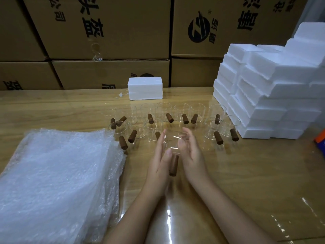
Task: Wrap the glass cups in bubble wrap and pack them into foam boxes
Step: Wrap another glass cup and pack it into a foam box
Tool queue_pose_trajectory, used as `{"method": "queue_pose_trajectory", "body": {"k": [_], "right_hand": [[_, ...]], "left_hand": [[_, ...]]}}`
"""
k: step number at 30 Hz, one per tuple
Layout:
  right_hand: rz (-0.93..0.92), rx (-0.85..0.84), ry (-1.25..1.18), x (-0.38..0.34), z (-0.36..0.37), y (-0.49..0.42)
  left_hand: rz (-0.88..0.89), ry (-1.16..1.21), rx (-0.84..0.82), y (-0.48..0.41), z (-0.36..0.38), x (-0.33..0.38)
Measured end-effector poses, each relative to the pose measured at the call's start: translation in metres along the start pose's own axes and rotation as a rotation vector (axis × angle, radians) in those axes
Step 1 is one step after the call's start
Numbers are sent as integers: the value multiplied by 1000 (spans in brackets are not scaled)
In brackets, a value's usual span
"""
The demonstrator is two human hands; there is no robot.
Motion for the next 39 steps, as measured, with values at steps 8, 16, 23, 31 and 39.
{"method": "queue_pose_trajectory", "body": {"k": [8,16,23,31,39], "right_hand": [[23,-29,91,8,12,5],[190,216,-144,28,-18,-4],[251,135,-169,28,-19,-6],[418,-302,-264,26,21,7],[12,-33,-84,-13,13,8]], "left_hand": [[-13,35,35,-2,-7,2],[124,-177,-89,8,19,8],[223,-250,-50,5,14,13],[363,-368,35,2,2,18],[343,-94,274,4,-13,34]]}}
Point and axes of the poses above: each hand's wrist, its own y-axis away from the middle knuckle, its own z-axis out of the palm, x = y × z, the point moved 9 cm from there along -y, towards the middle knuckle, and after that the axes turned 9 degrees about -y, right-handed, at the moved point
